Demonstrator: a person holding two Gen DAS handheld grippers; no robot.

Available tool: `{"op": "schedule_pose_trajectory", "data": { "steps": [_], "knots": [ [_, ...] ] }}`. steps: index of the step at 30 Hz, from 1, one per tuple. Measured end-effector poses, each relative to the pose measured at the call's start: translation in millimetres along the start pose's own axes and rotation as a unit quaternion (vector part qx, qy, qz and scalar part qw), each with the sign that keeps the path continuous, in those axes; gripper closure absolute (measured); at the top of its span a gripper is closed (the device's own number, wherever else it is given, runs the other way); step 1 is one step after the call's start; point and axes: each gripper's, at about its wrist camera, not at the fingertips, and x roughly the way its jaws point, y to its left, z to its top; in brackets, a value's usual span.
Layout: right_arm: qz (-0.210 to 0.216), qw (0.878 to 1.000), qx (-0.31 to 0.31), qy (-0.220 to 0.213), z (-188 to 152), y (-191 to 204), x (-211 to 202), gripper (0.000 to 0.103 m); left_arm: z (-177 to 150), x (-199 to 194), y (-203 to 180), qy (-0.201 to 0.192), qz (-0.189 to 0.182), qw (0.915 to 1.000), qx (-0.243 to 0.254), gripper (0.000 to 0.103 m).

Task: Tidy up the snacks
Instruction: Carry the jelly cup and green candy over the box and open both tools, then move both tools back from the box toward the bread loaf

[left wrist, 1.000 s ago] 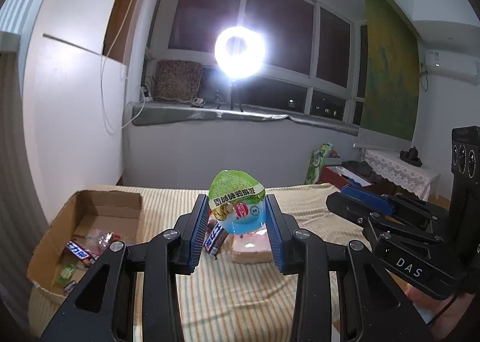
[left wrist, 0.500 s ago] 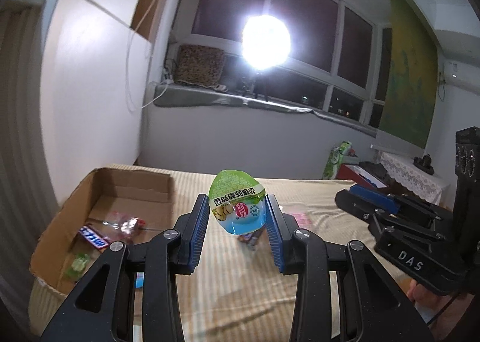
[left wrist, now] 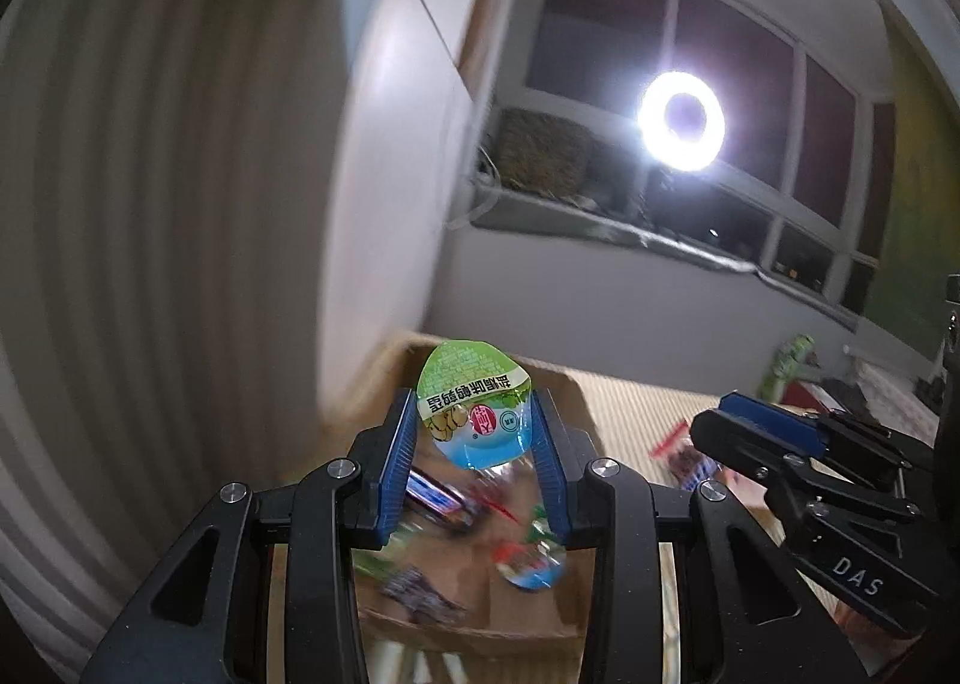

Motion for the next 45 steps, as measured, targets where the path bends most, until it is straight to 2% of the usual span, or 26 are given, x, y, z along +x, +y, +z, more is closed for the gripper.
{"op": "schedule_pose_trajectory", "data": {
  "steps": [4, 7, 11, 17, 19, 22, 24, 26, 37, 40, 42, 45],
  "knots": [
    [0.010, 1.000, -0.004, -0.014, 9.8, 6.0, 2.5, 0.075, 19.3, -18.1, 0.7, -0.032, 0.011, 0.9994, 0.011, 0.068],
    [0.015, 1.000, -0.001, -0.011, 9.0, 2.9, 9.4, 0.074, 24.7, -19.6, -0.1, -0.037, 0.010, 0.9992, 0.013, 0.068],
    [0.021, 1.000, 0.004, 0.011, -1.3, -1.3, 32.9, 0.074, 18.2, -3.1, 4.4, -0.019, 0.008, 0.9998, 0.007, 0.068],
    [0.031, 0.998, 0.017, 0.052, -21.5, -8.6, 76.2, 0.074, -6.8, 32.3, 12.3, 0.031, 0.005, 0.9995, -0.002, 0.068],
    [0.035, 0.997, 0.017, 0.066, -27.9, -10.4, 91.2, 0.069, -15.4, 44.9, 15.3, 0.051, 0.005, 0.9987, -0.004, 0.066],
    [0.027, 0.997, 0.013, 0.074, -34.9, -14.1, 105.9, 0.067, -23.8, 60.6, 21.2, 0.079, 0.002, 0.9968, -0.013, 0.058],
    [0.027, 0.997, 0.015, 0.077, -37.1, -17.1, 114.0, 0.066, -27.0, 64.4, 25.8, 0.079, 0.021, 0.9964, -0.021, 0.044],
    [0.029, 0.996, 0.015, 0.079, -38.1, -20.4, 120.5, 0.066, -27.8, 66.4, 30.8, 0.077, 0.027, 0.9962, -0.029, 0.039],
    [0.025, 0.997, 0.017, 0.071, -33.1, -19.5, 118.3, 0.064, -22.3, 65.7, 35.5, 0.080, 0.030, 0.9958, -0.032, 0.039],
    [0.024, 0.997, 0.019, 0.065, -31.4, -19.3, 111.8, 0.058, -21.4, 64.5, 31.2, 0.077, 0.032, 0.9961, -0.028, 0.039],
    [0.023, 0.998, 0.022, 0.059, -30.5, -19.6, 106.3, 0.049, -20.0, 63.3, 29.3, 0.074, 0.035, 0.9964, -0.023, 0.039],
    [0.022, 0.998, 0.032, 0.048, -31.2, -25.0, 94.4, 0.048, -18.3, 58.3, 25.5, 0.069, 0.043, 0.9965, -0.018, 0.036]
  ]
}}
